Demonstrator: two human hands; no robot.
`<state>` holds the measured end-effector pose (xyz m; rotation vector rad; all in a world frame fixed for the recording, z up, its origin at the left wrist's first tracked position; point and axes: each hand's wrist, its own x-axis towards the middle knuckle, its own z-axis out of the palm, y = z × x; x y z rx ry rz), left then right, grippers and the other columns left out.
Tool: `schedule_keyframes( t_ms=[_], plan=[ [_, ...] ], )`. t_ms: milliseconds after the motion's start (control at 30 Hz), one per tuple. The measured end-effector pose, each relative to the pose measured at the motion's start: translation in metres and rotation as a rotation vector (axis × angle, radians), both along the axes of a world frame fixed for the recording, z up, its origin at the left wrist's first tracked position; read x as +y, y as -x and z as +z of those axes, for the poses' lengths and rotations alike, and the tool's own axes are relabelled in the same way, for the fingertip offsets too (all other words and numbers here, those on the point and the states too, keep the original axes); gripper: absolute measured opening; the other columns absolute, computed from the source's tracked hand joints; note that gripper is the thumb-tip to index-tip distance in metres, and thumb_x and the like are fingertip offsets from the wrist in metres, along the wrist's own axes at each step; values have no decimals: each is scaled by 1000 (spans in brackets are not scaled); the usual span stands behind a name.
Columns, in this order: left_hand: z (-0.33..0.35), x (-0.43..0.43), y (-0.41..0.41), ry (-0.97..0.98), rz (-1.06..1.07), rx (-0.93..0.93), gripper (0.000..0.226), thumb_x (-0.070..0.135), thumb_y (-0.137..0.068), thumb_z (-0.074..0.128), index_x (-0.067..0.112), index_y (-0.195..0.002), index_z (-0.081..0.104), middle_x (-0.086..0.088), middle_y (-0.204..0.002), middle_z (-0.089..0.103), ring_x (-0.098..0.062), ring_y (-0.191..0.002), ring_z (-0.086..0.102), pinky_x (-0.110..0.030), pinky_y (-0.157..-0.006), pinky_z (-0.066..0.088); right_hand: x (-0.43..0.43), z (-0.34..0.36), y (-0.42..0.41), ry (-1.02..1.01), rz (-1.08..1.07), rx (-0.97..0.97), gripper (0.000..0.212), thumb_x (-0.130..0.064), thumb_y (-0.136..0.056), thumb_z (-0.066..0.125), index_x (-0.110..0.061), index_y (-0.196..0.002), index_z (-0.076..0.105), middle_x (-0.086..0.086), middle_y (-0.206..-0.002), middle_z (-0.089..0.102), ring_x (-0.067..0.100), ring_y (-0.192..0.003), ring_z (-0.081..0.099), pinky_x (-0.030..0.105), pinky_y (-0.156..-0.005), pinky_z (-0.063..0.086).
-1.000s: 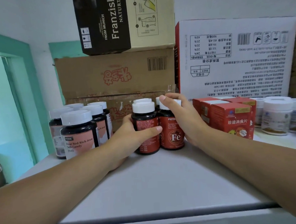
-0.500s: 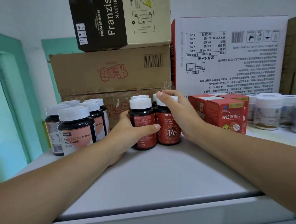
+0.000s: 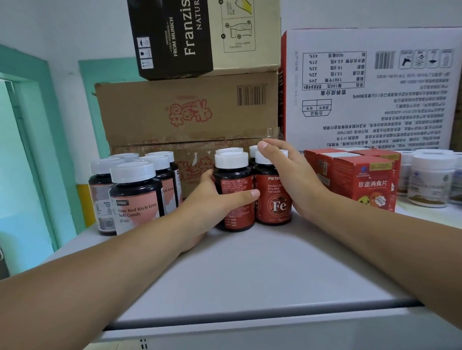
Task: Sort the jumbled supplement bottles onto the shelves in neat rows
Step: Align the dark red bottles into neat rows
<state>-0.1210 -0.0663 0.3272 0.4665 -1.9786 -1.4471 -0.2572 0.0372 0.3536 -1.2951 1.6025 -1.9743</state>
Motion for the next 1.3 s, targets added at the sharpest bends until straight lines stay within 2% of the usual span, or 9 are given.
schedule_keyframes(
  t_ms=[233, 333, 500, 633, 800, 867, 1067, 1200, 1300],
  plan=[
    [0, 5, -2, 10, 57, -18, 118, 48, -41, 92, 30, -141, 33, 7, -125, 65, -15, -114, 63, -43, -104, 47, 2, 2, -2, -10, -1, 15, 37, -47, -86, 65, -36, -121, 58, -6, -112, 68, 12, -99, 67, 41, -90, 55],
    [5, 13, -5, 39, 134, -38, 137, 53, -32, 92, 30, -148, 22, 8, -129, 61, -16, -118, 59, -45, -105, 45, 3, 4, -7, 12, -67, 85, 47, -48, -89, 60, -32, -133, 51, -8, -124, 59, 4, -104, 59, 24, -83, 48],
    [45, 35, -24, 226, 317, -88, 137, 50, -57, 90, 22, -156, 0, 0, -160, 26, -20, -144, 30, -38, -115, 30, 12, 32, -17, 97, -321, 258, 53, -50, -94, 49, -24, -140, 45, -8, -130, 50, 4, -118, 43, 25, -99, 32],
    [97, 51, -47, 477, 332, -262, 120, 52, -64, 85, 18, -155, 14, -1, -155, 34, -22, -138, 37, -32, -99, 34, 15, 65, -34, 98, -346, 327, 50, -44, -91, 43, -23, -136, 48, -4, -126, 57, 18, -116, 55, 44, -102, 45],
    [151, 60, -109, 884, 307, -534, 105, 58, -64, 79, 22, -151, 31, 8, -146, 47, -14, -129, 47, -30, -103, 38, 6, 106, -72, 88, -236, 391, 36, -29, -100, 43, -22, -134, 49, -13, -120, 50, 3, -108, 45, 14, -75, 40],
    [157, 50, -140, 984, 340, -683, 100, 65, -65, 71, 26, -149, 36, 10, -150, 43, -12, -133, 42, -27, -103, 34, -4, 110, -91, 44, -192, 445, 38, -28, -100, 44, -19, -136, 48, -10, -126, 51, 3, -109, 42, 14, -75, 35],
    [108, -18, -208, 787, 388, -828, 132, 94, -44, 57, 29, -153, 22, 11, -158, 29, -10, -138, 35, -27, -109, 30, -49, 87, -131, -97, -96, 491, 50, -26, -97, 49, -16, -145, 40, -3, -144, 48, 12, -127, 44, 28, -100, 33],
    [65, -56, -215, 555, 316, -703, 163, 94, -19, 64, 28, -155, 5, 19, -148, 36, -10, -131, 42, -29, -106, 36, -82, 63, -144, -187, -6, 286, 56, -33, -94, 52, -18, -146, 38, -2, -145, 45, 18, -131, 42, 38, -109, 34],
    [40, -66, -203, 402, 216, -490, 147, 73, -41, 79, 28, -155, -2, 34, -128, 36, 2, -115, 45, -19, -96, 35, -97, 49, -142, -207, 44, 66, 60, -46, -87, 52, -21, -141, 40, -2, -137, 49, 19, -123, 47, 43, -108, 37]
  ],
)
